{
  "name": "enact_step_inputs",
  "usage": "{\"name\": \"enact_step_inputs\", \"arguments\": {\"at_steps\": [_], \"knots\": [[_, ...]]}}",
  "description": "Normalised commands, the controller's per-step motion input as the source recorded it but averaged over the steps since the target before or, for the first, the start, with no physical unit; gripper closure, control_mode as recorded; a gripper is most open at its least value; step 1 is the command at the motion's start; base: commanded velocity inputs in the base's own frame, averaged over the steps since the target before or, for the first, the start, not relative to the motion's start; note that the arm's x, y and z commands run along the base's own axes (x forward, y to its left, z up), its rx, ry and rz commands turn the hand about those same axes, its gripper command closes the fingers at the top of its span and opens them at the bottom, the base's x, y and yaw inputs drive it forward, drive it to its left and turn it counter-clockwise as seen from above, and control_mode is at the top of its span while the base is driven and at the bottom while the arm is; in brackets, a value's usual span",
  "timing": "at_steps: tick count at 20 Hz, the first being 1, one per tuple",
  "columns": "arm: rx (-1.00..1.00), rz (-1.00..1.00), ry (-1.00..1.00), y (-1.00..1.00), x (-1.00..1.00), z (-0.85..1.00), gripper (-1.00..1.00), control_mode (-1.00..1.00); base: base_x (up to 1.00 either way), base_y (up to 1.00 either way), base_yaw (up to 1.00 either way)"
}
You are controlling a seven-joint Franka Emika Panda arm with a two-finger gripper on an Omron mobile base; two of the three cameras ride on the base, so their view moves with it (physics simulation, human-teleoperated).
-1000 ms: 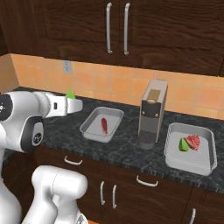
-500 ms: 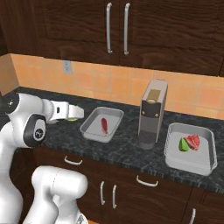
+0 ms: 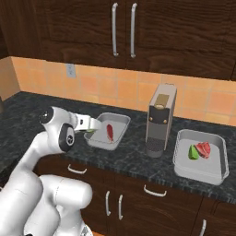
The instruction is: Place one lemon wedge and one steak in each tupperware on the nearby counter, to pack two identical lunches.
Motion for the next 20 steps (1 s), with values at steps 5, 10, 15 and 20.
{"name": "enact_step_inputs", "arguments": {"at_steps": [5, 10, 15, 20], "knots": [[0.21, 0.01, 0.11, 0.02, 0.79, -0.36, 1.00, -1.00, 0.00, 0.00, 0.00], [0.01, 0.02, 0.07, 0.29, 0.78, -0.44, 1.00, -1.00, 0.00, 0.00, 0.00], [0.00, 0.07, 0.02, 0.10, 0.79, -0.46, 1.00, -1.00, 0.00, 0.00, 0.00], [0.00, 0.03, 0.02, 0.00, 0.57, -0.51, 1.00, -1.00, 0.00, 0.00, 0.00]]}}
